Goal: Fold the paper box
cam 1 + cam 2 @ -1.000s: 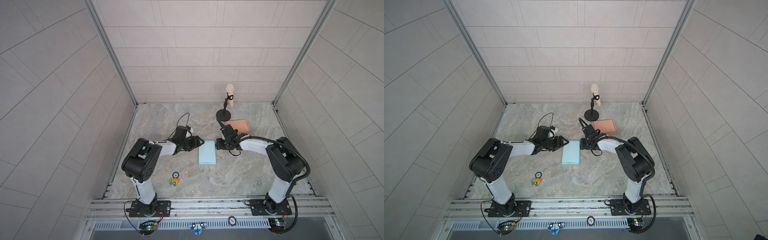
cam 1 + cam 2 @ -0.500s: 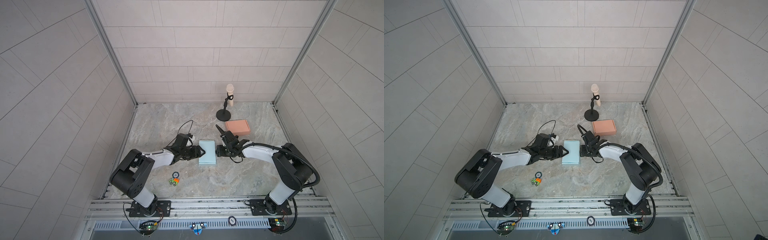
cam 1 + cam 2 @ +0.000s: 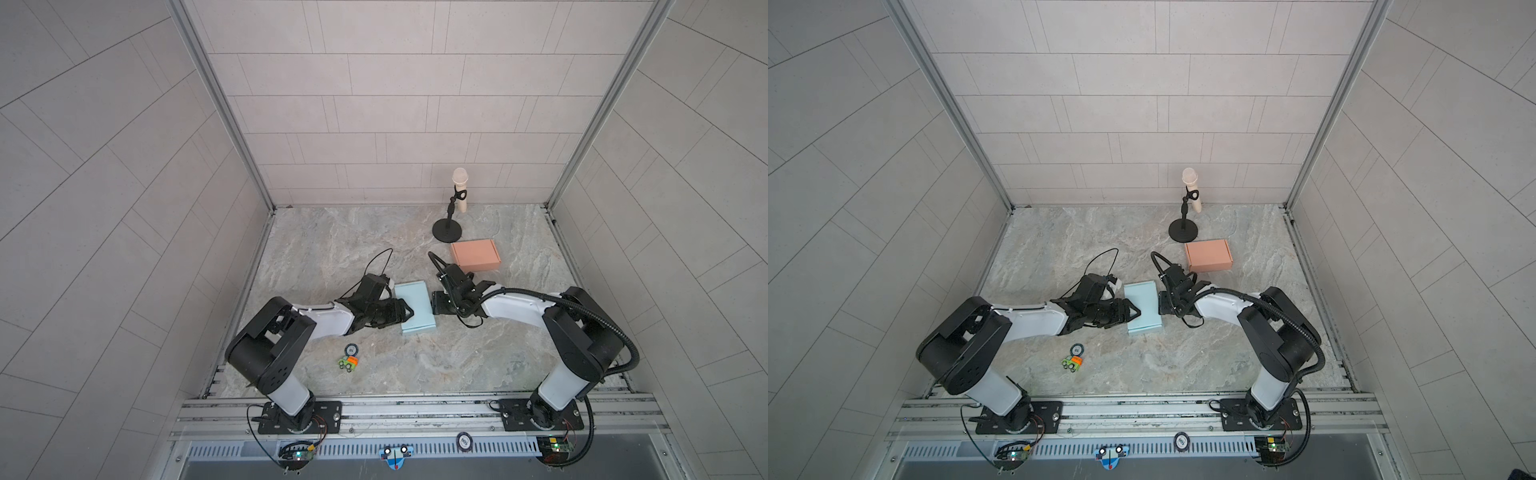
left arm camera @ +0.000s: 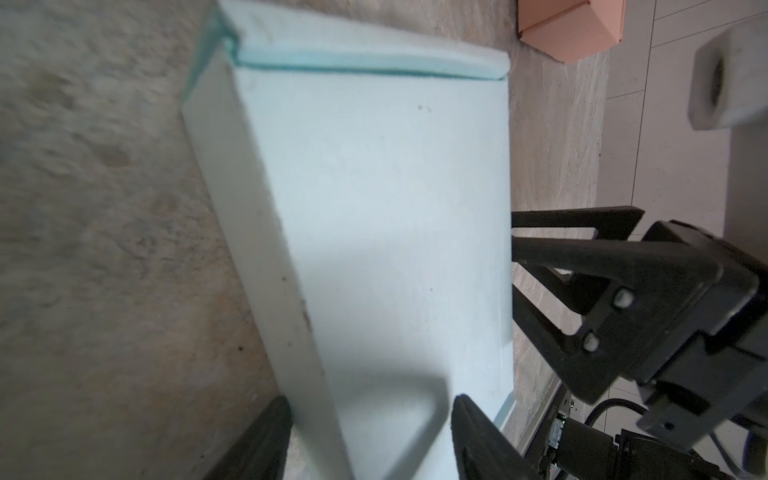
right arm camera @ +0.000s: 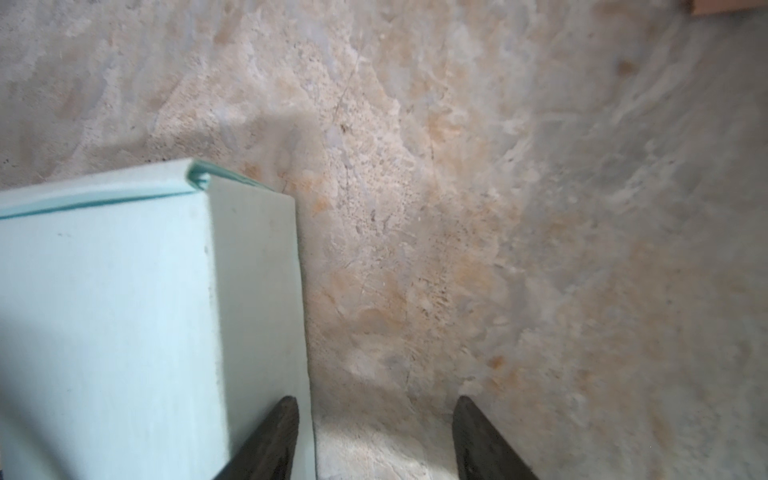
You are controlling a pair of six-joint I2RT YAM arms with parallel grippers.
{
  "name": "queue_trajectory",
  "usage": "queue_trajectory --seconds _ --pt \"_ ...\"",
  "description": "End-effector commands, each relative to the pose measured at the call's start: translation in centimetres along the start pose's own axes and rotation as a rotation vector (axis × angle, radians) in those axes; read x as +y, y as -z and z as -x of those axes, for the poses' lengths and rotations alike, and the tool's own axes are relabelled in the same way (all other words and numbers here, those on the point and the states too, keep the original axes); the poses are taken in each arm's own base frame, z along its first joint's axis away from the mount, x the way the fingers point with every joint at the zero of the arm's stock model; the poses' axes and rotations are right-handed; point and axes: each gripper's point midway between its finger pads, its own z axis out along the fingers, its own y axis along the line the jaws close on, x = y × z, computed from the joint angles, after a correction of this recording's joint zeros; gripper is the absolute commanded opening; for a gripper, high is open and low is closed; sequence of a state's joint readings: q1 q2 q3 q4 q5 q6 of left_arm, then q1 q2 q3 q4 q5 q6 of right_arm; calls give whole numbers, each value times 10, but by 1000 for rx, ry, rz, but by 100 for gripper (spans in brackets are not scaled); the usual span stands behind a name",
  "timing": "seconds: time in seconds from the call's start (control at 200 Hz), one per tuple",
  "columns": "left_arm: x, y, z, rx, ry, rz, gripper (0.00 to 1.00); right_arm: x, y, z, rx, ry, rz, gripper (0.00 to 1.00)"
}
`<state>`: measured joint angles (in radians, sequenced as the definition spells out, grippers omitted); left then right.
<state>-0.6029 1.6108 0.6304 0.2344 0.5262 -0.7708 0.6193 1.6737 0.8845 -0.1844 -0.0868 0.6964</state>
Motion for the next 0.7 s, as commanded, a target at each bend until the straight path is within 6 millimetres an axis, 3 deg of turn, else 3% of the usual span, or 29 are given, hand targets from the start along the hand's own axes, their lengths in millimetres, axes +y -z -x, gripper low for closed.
queue_trajectory --seconds 0.0,0.21,0.34,0.461,0.696 --pt "-30 -2 11 -19 -69 -81 65 26 6 -9 29 22 75 63" --pt "-11 6 20 -35 -42 -41 66 8 15 -11 18 14 28 63" --pt "1 16 18 -50 -40 5 70 -7 23 -25 13 -13 4 63" --pt "4 20 7 -36 -49 19 70 -16 26 -41 31 -30 -3 63" --pt "1 19 -23 -6 -63 34 71 -13 38 -64 39 -36 5 63"
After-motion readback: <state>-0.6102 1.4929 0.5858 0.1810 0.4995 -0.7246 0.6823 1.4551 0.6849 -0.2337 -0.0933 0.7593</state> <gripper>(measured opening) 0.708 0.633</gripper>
